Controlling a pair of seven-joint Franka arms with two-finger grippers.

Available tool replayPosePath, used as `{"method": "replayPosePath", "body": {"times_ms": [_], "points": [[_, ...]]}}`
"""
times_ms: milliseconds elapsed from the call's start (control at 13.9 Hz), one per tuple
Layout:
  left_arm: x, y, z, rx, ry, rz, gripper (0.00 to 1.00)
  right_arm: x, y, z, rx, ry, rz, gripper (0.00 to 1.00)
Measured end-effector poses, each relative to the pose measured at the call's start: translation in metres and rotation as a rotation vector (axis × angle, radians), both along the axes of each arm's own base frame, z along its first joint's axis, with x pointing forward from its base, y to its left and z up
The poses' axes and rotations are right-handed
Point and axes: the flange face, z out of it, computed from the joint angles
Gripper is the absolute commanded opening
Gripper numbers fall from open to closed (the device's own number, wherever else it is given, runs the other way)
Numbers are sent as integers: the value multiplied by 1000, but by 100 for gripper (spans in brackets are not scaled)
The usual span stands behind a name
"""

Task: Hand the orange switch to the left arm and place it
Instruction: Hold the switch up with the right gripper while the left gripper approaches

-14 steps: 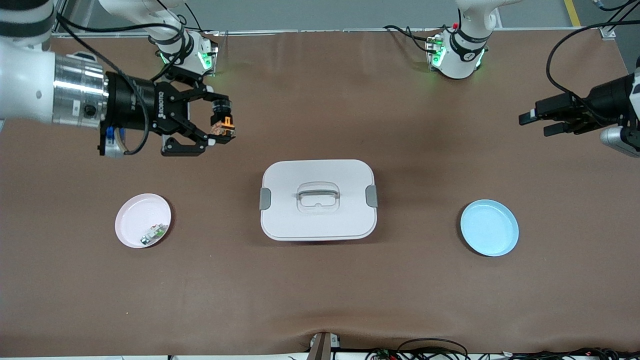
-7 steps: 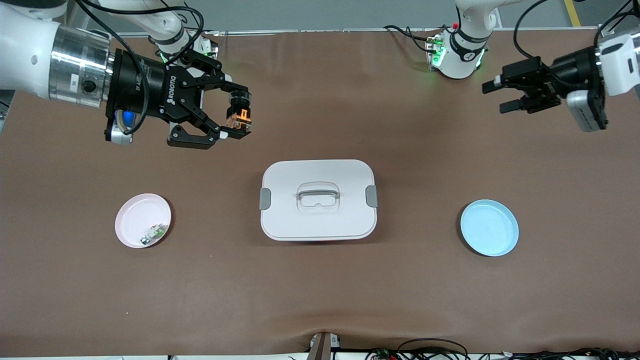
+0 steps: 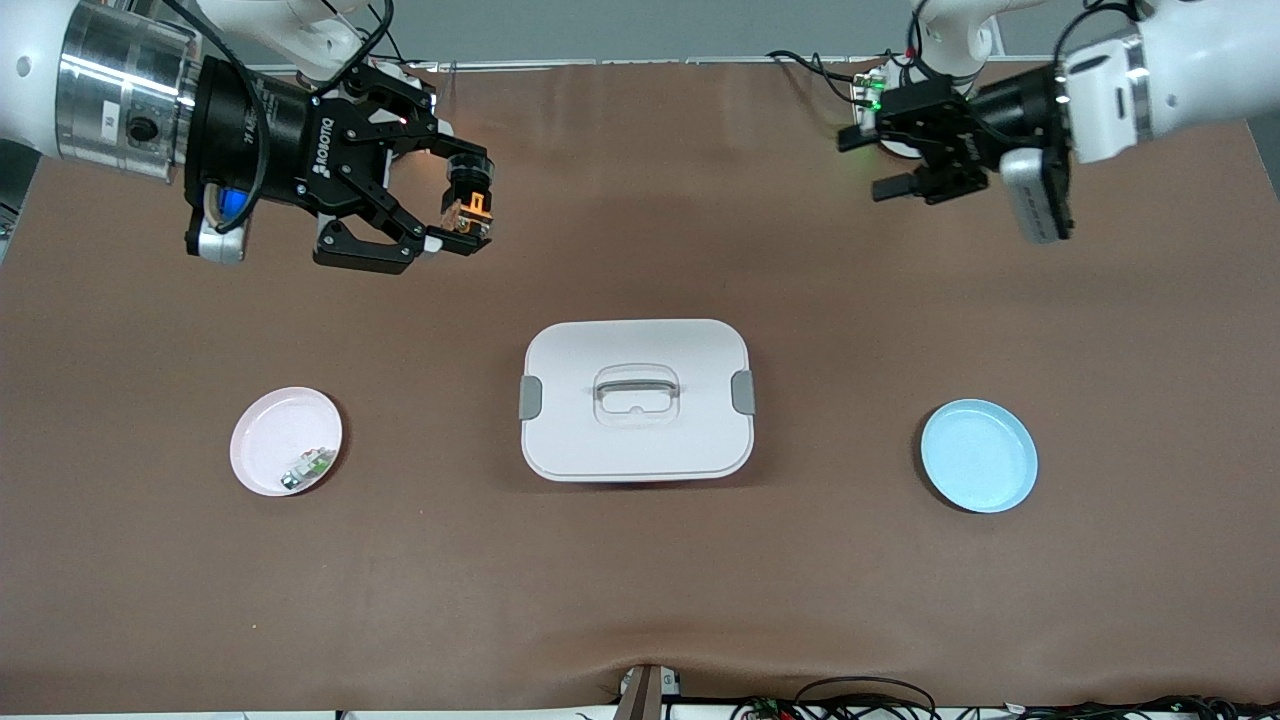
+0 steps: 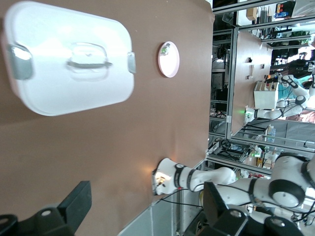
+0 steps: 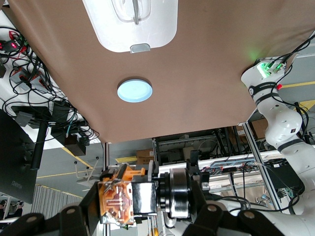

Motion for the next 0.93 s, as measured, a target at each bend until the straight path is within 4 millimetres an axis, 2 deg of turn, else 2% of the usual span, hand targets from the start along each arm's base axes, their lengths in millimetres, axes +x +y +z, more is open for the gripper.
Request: {"method": "replayPosePath", "body": {"times_ms": [143, 287, 430, 646, 789, 932], "points": [[-9, -27, 29, 4, 20, 28, 100, 0, 0, 0, 0, 0, 0, 0], [-14, -43, 58, -3, 40, 72, 100, 0, 0, 0, 0, 0, 0, 0], [-13, -60, 77, -23, 50, 118, 100, 0, 0, 0, 0, 0, 0, 0], [-15, -99, 81, -55, 50, 169, 100, 0, 0, 0, 0, 1, 1, 0], [-23, -127, 82, -76, 55, 211, 100, 0, 0, 0, -1, 2, 2, 0], [-31, -146, 88, -91, 47, 249, 100, -1, 1, 0, -1, 2, 3, 0]]}}
